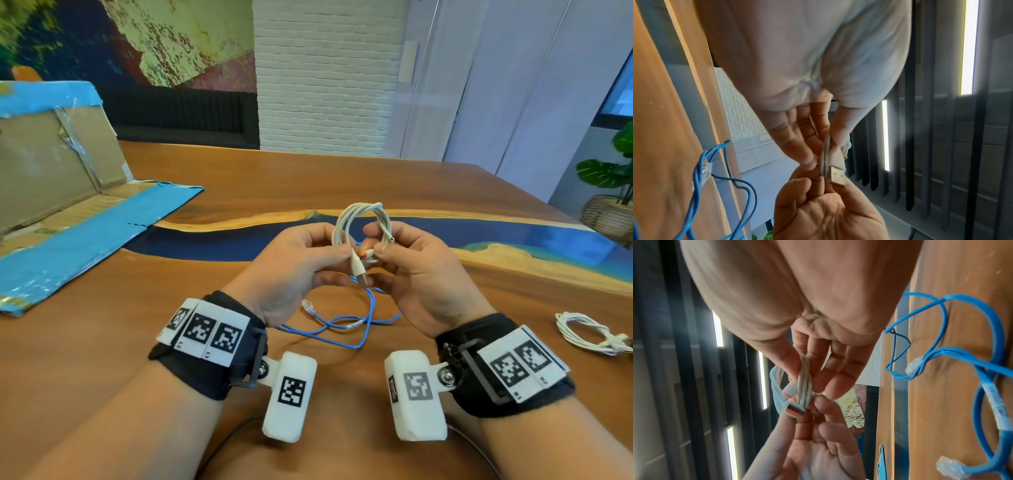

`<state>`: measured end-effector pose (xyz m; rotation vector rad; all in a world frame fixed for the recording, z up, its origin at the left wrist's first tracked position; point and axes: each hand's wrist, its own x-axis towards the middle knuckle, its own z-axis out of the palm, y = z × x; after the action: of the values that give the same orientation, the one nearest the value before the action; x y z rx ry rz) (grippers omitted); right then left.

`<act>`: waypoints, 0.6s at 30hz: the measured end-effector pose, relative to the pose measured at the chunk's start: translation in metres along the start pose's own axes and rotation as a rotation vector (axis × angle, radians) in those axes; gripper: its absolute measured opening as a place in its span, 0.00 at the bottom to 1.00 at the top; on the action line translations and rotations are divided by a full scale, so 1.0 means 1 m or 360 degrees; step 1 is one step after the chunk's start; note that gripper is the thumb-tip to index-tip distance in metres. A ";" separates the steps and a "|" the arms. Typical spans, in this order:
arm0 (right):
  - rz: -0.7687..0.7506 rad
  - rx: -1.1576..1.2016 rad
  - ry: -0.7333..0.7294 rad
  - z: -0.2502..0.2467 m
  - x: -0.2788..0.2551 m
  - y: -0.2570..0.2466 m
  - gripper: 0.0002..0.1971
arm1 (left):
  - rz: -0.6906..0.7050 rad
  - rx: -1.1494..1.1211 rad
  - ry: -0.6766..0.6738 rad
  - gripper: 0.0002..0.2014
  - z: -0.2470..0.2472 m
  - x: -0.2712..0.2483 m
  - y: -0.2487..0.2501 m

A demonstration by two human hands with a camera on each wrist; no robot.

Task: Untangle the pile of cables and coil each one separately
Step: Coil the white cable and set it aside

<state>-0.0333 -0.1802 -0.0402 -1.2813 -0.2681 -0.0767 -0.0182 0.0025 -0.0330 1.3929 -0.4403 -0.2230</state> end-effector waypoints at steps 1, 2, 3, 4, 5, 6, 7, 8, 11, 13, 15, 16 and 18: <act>-0.0010 0.0002 -0.0011 0.000 0.000 0.001 0.09 | -0.0011 0.0014 0.0001 0.04 0.000 0.000 0.001; -0.0024 0.0002 -0.0027 0.000 0.001 0.002 0.09 | -0.0017 0.0021 0.0013 0.04 0.000 0.000 0.001; -0.0037 -0.0001 -0.0047 0.000 0.001 0.003 0.09 | -0.0021 0.0019 0.0033 0.05 0.001 0.000 0.000; -0.0046 -0.0013 -0.0067 -0.001 0.001 0.003 0.10 | -0.0025 0.0013 0.0057 0.05 0.002 0.000 -0.001; -0.0053 -0.0040 -0.0089 -0.002 0.000 0.003 0.10 | -0.0027 0.0008 0.0083 0.05 0.004 0.001 -0.002; -0.0058 -0.0075 -0.0109 -0.003 0.000 0.002 0.10 | -0.0027 0.0008 0.0107 0.05 0.006 0.001 -0.003; -0.0060 -0.0110 -0.0131 -0.004 0.000 0.002 0.12 | -0.0026 0.0010 0.0128 0.05 0.007 0.001 -0.004; -0.0062 -0.0137 -0.0156 -0.004 0.000 0.002 0.13 | -0.0020 0.0014 0.0145 0.04 0.007 0.002 -0.004; -0.0070 -0.0185 -0.0222 -0.004 -0.001 0.001 0.14 | 0.0002 0.0053 0.0181 0.04 0.007 0.002 -0.004; -0.0070 -0.0193 -0.0233 -0.005 -0.001 0.001 0.14 | -0.0002 0.0065 0.0186 0.04 0.008 0.002 -0.004; -0.0070 -0.0181 -0.0218 -0.005 -0.002 0.000 0.14 | -0.0014 0.0041 0.0182 0.03 0.008 0.001 -0.004; -0.0070 -0.0173 -0.0204 -0.005 -0.002 0.001 0.14 | -0.0020 0.0021 0.0183 0.03 0.008 0.001 -0.004; -0.0068 -0.0148 -0.0167 -0.004 -0.001 0.001 0.12 | -0.0028 -0.0014 0.0184 0.03 0.007 0.002 -0.004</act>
<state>-0.0339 -0.1840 -0.0425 -1.3740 -0.3857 -0.0591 -0.0195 -0.0052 -0.0359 1.3935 -0.3310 -0.1579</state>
